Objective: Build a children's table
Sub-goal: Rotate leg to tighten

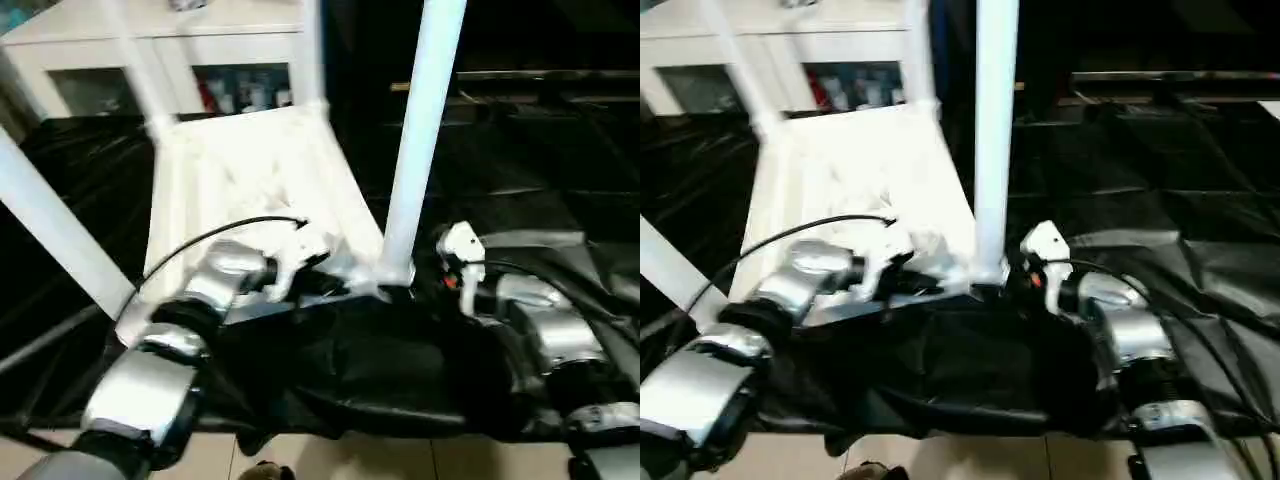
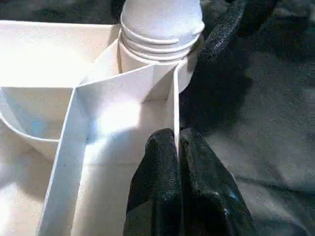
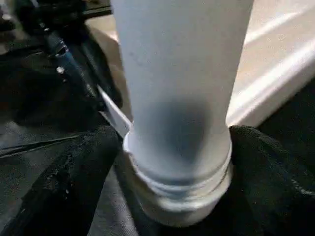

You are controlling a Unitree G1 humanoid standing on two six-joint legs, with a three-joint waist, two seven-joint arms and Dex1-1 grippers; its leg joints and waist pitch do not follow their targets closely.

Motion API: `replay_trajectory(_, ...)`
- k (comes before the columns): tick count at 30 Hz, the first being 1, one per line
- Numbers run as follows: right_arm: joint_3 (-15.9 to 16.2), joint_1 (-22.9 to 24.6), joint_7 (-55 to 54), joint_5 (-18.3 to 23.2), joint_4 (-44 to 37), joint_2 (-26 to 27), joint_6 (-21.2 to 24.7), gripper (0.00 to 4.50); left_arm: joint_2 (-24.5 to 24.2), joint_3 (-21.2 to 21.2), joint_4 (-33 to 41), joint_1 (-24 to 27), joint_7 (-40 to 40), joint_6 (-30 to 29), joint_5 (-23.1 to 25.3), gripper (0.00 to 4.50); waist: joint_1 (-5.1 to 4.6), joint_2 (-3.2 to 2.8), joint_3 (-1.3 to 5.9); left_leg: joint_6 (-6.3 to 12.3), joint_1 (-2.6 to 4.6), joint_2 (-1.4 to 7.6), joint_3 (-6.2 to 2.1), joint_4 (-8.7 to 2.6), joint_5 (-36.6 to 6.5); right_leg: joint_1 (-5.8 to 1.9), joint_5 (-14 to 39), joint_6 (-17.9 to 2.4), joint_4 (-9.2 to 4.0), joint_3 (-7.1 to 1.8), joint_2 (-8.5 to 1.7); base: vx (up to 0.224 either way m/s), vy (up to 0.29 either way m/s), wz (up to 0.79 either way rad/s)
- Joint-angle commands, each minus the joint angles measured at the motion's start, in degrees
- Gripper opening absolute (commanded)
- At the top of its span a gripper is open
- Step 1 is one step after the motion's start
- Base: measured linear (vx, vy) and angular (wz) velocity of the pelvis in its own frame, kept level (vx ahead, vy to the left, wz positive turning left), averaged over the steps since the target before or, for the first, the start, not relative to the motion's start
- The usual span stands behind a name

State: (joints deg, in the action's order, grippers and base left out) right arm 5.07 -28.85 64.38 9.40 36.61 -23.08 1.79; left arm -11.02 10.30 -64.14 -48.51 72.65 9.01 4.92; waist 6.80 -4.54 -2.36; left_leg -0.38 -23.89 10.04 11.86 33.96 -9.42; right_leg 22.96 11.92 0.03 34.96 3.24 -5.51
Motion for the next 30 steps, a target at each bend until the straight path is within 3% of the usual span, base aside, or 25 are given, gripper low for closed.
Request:
replay_trajectory(1, 1.11, 0.41, 2.68, 0.33, -1.03, -0.89, 0.67, 3.96, -0.10, 0.12, 2.39, 0.27, 4.50, 0.47, -2.31, 0.00, -0.03, 0.91, 3.89, 6.78, 2.32, 3.92, -1.72, -3.59, -11.10, -2.29, -0.41, -17.20, -3.37, -1.77, -3.79, 0.000, 0.000, 0.00)
replay_trajectory(6, 1.33, 0.11, 3.56, 0.68, -1.05, -0.56, 1.06, 3.96, -0.50, -0.07, 2.85, 0.56, 5.80, 0.33, -2.47, 0.00, 0.08, 1.14, 3.93, 6.58, 2.15, 3.79, -1.73, -3.49, -10.61, -2.41, -0.87, -16.92, -3.24, -1.71, -3.98, 0.000, 0.000, 0.00)
replay_trajectory(7, 1.32, 0.07, 3.72, 0.91, -1.09, -0.45, 1.29, 3.71, -0.56, -0.10, 2.99, 0.64, 6.02, 0.26, -2.53, 0.00, 0.09, 1.12, 3.95, 6.66, 2.09, 3.76, -1.75, -3.45, -10.35, -2.48, -0.97, -16.90, -3.19, -1.69, -4.03, 0.000, 0.000, 0.00)
replay_trajectory(12, 1.38, 0.16, 4.20, 1.11, -0.90, 0.74, 1.51, 3.44, -0.72, -0.18, 3.76, 1.18, 6.39, 0.02, -2.58, 0.00, 0.10, 1.15, 4.07, 7.62, 1.89, 3.74, -1.80, -3.23, -8.60, -2.56, -2.32, -16.87, -2.97, -1.54, -4.08, 0.000, 0.000, 0.00)
replay_trajectory(18, 1.84, 1.79, 4.00, 1.47, -1.92, 1.84, 1.53, 3.08, -0.71, -0.12, 4.22, 1.64, 6.36, 0.01, -2.68, 0.00, -0.10, 0.99, 4.00, 6.83, 2.00, 3.77, -1.84, -3.34, -9.92, -2.49, -0.17, -16.59, -3.18, -1.55, -3.96, 0.000, 0.000, 0.00)
replay_trajectory(22, 0.64, 2.17, -3.39, 0.02, 0.33, 4.19, 0.85, 2.93, 0.60, -0.51, 4.02, 1.53, 2.28, -0.07, -2.29, 0.00, -0.12, 0.78, 4.08, 6.69, 2.05, 3.74, -1.85, -3.31, -10.03, -2.42, -1.28, -16.86, -3.06, -1.51, -3.94, 0.000, 0.000, 0.00)
replay_trajectory(27, -1.58, 1.79, -16.08, -2.11, 4.55, 8.08, 0.77, 2.81, 3.16, -0.35, 2.10, 0.38, -7.38, 0.11, -0.08, 0.00, -1.01, 0.47, 3.66, 3.52, 2.10, 3.73, -2.02, -3.99, -14.21, -2.29, 5.07, -15.71, -3.77, -1.55, -3.92, 0.000, 0.000, 0.00)
replay_trajectory(30, -2.96, 2.13, -23.31, -2.47, 5.80, 11.35, 0.95, 2.78, 5.92, -0.56, 0.90, -0.43, -13.42, -0.48, 0.56, 0.00, -1.70, 0.25, 2.99, 0.37, 2.54, 3.60, -2.23, -4.77, -20.92, -2.29, 14.36, -13.82, -4.79, -1.61, -4.04, 0.000, 0.000, 0.00)
